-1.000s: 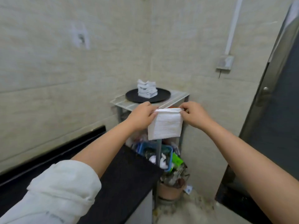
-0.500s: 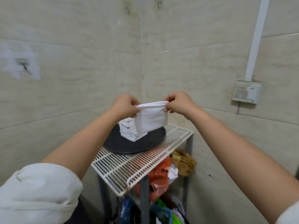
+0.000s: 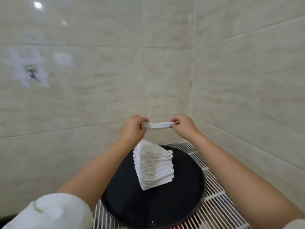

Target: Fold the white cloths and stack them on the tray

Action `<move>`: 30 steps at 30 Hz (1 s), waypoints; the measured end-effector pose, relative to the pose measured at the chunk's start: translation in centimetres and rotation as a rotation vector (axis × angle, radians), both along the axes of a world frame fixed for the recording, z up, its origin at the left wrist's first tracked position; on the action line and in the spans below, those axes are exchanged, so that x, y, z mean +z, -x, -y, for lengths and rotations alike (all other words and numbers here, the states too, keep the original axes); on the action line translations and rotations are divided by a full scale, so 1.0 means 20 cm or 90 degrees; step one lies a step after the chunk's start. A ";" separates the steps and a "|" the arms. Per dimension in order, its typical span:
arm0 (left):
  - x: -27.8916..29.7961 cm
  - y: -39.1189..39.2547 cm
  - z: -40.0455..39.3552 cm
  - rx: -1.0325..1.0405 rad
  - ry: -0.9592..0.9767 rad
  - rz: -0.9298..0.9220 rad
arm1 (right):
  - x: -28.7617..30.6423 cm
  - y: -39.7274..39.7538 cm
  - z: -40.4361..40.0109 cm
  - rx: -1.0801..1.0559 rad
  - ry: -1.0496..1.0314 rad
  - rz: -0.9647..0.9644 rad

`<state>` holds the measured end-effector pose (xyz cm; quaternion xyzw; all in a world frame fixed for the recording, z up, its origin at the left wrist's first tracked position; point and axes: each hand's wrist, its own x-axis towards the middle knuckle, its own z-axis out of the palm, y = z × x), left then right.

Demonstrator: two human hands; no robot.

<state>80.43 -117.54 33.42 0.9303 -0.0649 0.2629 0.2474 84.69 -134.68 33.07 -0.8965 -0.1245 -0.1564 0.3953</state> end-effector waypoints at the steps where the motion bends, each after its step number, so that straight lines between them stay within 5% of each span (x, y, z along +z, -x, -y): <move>1: -0.05 -0.01 0.00 0.009 -0.023 -0.035 | -0.06 -0.05 0.01 0.032 0.017 -0.025; 6: -0.28 0.06 -0.03 0.033 -0.129 -0.210 | -0.31 -0.08 0.04 0.216 0.172 -0.154; 14: -0.29 0.22 -0.03 0.057 -0.118 -0.167 | -0.24 0.00 -0.01 0.208 0.329 -0.053; 20: -0.28 0.73 -0.44 0.348 -0.080 -0.167 | -0.10 0.49 -0.62 0.329 0.319 0.160; 30: -0.40 2.51 -1.33 0.895 -0.180 -0.249 | -0.20 1.87 -1.85 0.668 0.353 0.303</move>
